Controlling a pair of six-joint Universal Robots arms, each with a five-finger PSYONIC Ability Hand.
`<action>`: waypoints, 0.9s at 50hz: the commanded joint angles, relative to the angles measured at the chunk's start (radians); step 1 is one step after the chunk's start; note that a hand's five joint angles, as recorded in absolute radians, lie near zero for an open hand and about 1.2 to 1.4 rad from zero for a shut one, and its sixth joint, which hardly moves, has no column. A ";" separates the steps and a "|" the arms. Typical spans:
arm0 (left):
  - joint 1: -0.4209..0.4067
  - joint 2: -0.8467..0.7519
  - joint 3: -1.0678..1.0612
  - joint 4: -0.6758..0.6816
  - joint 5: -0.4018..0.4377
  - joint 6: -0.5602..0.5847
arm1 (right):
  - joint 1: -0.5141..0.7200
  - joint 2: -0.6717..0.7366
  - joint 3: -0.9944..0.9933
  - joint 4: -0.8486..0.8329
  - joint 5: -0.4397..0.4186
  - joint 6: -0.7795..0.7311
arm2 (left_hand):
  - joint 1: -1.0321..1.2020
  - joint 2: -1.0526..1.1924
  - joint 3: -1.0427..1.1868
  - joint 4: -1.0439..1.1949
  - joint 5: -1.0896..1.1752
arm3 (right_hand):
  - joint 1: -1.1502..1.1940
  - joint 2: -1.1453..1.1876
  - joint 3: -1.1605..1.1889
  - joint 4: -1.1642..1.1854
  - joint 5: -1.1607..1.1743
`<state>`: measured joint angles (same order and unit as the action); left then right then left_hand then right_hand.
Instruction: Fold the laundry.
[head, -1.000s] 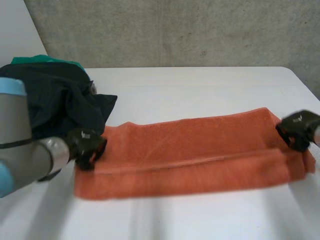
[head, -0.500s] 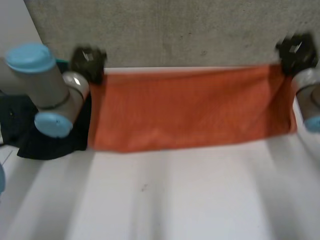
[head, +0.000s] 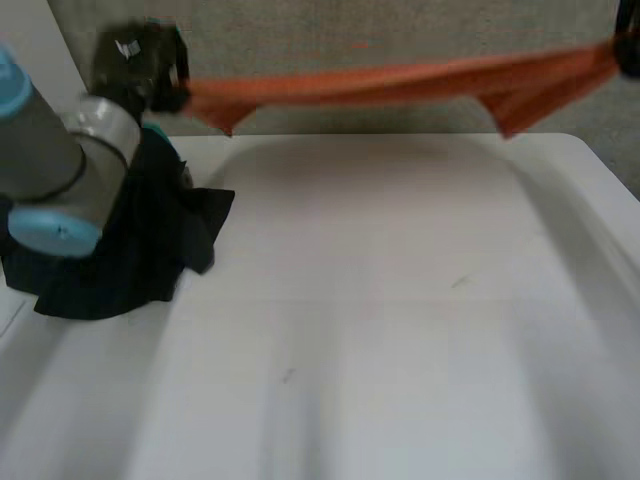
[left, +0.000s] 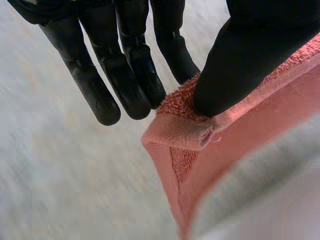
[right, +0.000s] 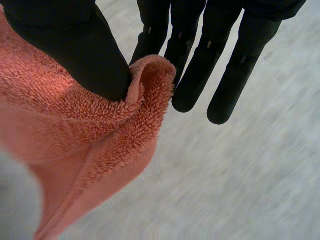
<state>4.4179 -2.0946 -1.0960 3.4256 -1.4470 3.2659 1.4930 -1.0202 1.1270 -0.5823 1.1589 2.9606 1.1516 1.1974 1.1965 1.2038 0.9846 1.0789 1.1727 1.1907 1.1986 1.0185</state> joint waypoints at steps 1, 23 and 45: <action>0.003 0.028 -0.298 0.000 0.063 0.046 | -0.088 0.021 0.216 0.096 -0.178 -0.050 | 0.245 0.199 0.200 0.192 0.237 | 0.317 0.224 0.206 0.198 0.203; 0.043 0.108 -0.570 0.075 0.125 0.055 | -0.166 0.109 0.313 0.524 -0.235 -0.353 | 0.245 0.199 0.200 0.192 0.237 | 0.215 0.121 0.103 0.095 0.101; 0.064 0.113 -0.561 0.080 0.125 0.034 | -0.119 0.097 0.353 0.526 -0.166 -0.653 | 0.245 0.199 0.200 0.192 0.237 | -0.344 -0.437 -0.455 -0.463 -0.458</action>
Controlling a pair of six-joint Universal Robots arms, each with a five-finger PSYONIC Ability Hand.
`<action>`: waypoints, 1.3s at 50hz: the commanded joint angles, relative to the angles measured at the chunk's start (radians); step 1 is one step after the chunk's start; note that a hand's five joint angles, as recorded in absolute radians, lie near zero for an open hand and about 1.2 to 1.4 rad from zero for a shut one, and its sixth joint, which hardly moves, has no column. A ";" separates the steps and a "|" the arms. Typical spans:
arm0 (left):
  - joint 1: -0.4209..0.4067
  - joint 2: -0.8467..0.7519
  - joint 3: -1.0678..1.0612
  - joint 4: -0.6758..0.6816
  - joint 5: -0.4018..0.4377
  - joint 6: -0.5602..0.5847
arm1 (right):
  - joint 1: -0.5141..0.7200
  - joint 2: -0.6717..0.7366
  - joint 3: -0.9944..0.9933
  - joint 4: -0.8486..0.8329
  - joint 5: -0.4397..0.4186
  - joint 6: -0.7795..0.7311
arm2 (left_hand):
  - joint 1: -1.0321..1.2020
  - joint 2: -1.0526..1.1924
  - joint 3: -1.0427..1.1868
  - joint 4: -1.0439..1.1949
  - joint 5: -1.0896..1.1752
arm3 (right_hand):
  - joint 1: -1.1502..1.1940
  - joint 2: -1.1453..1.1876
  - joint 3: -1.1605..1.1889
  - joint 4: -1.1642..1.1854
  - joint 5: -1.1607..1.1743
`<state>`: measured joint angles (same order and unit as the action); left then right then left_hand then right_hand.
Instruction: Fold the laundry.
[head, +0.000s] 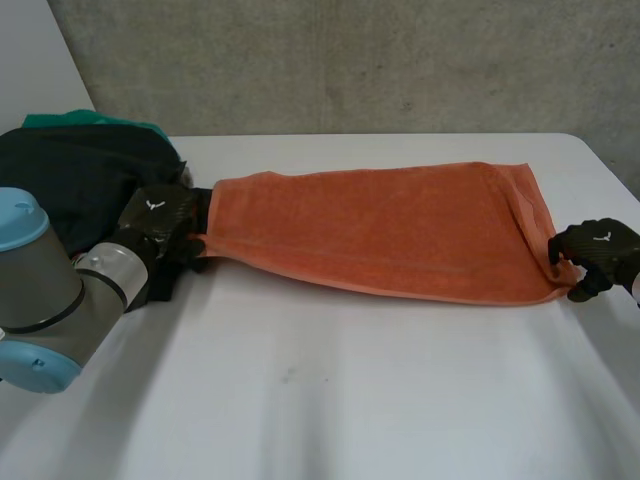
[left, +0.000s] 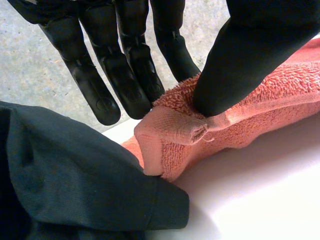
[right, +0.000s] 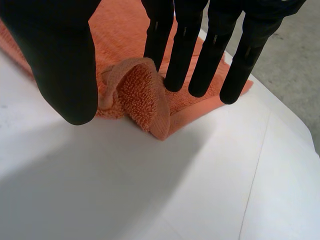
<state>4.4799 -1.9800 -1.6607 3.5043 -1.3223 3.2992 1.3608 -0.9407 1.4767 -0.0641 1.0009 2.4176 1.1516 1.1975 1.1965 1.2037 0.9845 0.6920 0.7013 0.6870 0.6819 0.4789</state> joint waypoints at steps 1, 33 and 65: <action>0.001 0.000 0.004 0.001 0.000 0.000 | 0.014 0.017 0.005 0.004 -0.008 -0.117 | 0.245 0.199 0.200 0.193 0.237 | 0.067 0.057 0.072 0.077 0.105; -0.014 0.152 -0.116 -0.773 0.072 0.591 | -0.049 -0.141 0.005 0.497 0.219 -0.333 | 0.245 0.199 0.200 0.193 0.237 | 0.704 0.695 0.709 0.714 0.743; -0.156 -0.412 0.644 -0.300 -0.230 0.315 | 0.274 0.290 -0.516 -0.166 0.544 0.040 | -0.977 -1.023 -1.022 -1.029 -0.984 | -0.517 -0.527 -0.513 -0.507 -0.479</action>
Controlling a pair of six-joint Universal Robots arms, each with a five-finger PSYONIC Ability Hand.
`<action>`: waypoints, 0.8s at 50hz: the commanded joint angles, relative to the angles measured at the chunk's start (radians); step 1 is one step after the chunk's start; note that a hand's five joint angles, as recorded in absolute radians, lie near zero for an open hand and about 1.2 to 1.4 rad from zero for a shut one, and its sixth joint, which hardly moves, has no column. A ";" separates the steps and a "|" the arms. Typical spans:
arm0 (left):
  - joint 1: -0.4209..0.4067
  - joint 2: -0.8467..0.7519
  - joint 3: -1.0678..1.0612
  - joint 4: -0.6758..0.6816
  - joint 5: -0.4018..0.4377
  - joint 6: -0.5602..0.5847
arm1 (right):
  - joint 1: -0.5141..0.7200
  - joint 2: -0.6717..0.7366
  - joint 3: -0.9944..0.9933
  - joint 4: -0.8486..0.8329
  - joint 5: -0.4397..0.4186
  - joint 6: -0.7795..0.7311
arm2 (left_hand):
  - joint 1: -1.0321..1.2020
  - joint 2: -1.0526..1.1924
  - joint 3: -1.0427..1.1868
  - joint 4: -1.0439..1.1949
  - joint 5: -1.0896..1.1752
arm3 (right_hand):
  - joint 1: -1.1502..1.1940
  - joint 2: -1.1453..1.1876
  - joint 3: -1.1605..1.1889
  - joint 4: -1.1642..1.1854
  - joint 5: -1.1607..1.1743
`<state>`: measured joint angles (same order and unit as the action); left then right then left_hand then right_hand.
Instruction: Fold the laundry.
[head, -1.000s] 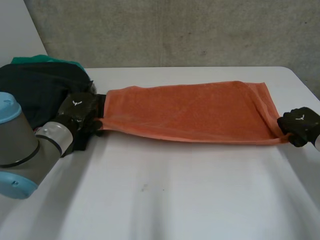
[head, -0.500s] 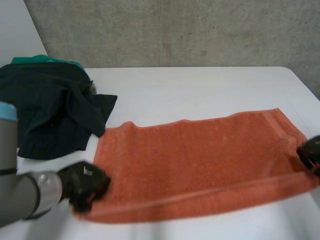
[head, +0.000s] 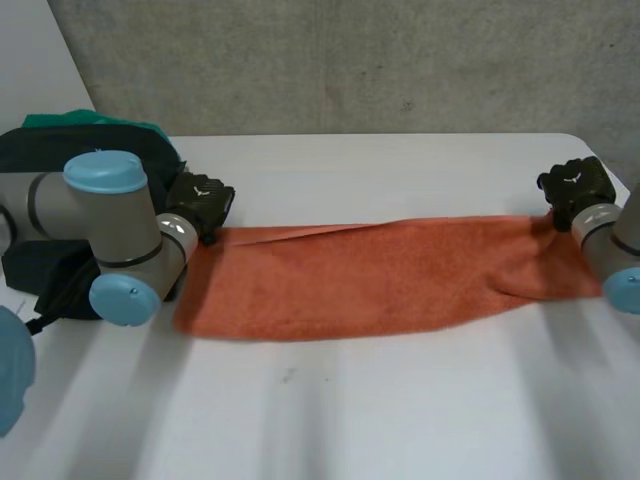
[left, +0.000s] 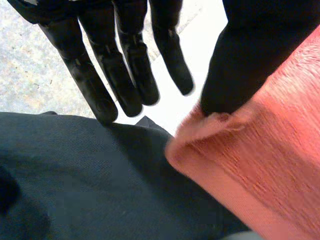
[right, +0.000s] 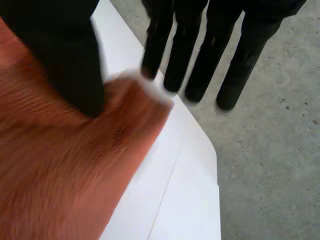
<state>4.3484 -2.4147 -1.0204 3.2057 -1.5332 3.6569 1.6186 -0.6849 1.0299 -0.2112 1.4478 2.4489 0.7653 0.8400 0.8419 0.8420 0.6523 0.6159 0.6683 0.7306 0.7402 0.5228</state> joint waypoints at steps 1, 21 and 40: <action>-0.026 0.037 -0.001 -0.001 -0.027 -0.049 | 0.012 0.022 -0.071 -0.020 0.103 0.015 | -0.591 -0.665 -0.667 -0.667 -0.652 | -0.441 -0.494 -0.556 -0.566 -0.523; 0.076 0.545 -0.526 0.117 0.151 -0.207 | -0.175 -0.420 0.346 0.329 -0.234 0.075 | -0.591 -0.665 -0.667 -0.667 -0.652 | -0.242 -0.294 -0.356 -0.366 -0.323; 0.062 0.542 -0.649 0.180 0.171 -0.259 | -0.310 -0.219 0.446 -0.103 -0.144 0.055 | -0.591 -0.665 -0.667 -0.667 -0.652 | 0.780 0.728 0.666 0.656 0.699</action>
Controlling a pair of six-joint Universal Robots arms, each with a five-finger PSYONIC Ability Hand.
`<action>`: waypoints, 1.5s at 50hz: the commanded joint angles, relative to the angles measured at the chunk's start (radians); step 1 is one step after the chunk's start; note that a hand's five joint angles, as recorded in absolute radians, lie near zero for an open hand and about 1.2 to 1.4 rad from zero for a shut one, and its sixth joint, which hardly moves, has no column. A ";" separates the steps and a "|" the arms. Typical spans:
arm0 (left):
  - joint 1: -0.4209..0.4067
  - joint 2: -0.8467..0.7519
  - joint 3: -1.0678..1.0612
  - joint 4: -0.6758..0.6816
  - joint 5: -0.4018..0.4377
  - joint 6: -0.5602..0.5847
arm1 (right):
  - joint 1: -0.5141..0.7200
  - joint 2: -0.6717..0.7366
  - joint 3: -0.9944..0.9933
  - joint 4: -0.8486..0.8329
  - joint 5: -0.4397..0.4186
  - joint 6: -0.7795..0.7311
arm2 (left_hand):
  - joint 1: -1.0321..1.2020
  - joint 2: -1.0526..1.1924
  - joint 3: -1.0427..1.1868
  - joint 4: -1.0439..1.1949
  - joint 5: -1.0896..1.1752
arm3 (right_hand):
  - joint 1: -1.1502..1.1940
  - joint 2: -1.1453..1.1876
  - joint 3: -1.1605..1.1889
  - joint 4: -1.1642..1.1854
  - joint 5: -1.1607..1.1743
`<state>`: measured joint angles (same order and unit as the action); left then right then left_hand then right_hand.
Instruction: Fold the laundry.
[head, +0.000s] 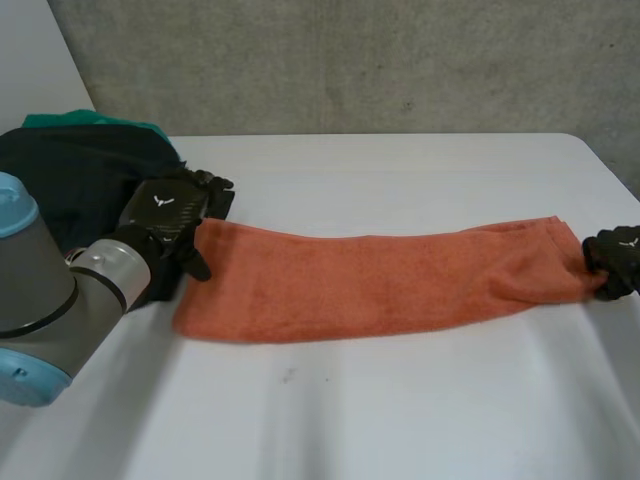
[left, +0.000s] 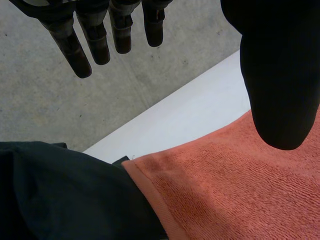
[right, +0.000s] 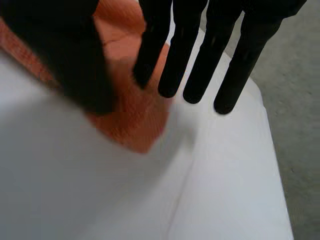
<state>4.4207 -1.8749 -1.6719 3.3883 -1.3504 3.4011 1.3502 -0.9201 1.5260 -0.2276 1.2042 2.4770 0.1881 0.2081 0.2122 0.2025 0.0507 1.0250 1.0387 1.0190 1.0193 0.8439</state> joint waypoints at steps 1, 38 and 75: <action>-0.011 0.006 0.003 -0.003 -0.012 -0.005 | -0.052 0.017 -0.059 -0.090 0.119 0.028 | -0.014 -0.034 -0.038 -0.028 -0.051 | 0.371 0.358 0.377 0.377 0.378; -0.090 0.109 -0.078 -0.001 -0.019 -0.039 | 0.681 -0.114 0.195 -0.288 -0.198 -0.346 | -0.014 -0.034 -0.038 -0.028 -0.051 | -0.850 -0.864 -0.844 -0.845 -0.844; -0.110 0.168 -0.112 0.026 -0.029 -0.049 | 0.630 -0.312 0.155 -0.191 -0.041 0.082 | -0.014 -0.034 -0.038 -0.028 -0.051 | 0.371 0.358 0.377 0.377 0.378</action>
<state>4.2880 -1.7421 -1.7649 3.4151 -1.3790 3.3580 1.8073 -1.2003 1.6473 -0.2803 1.2714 2.5010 0.1881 0.2081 0.2122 0.2025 0.0507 1.1417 1.1833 1.1873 1.1960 0.9911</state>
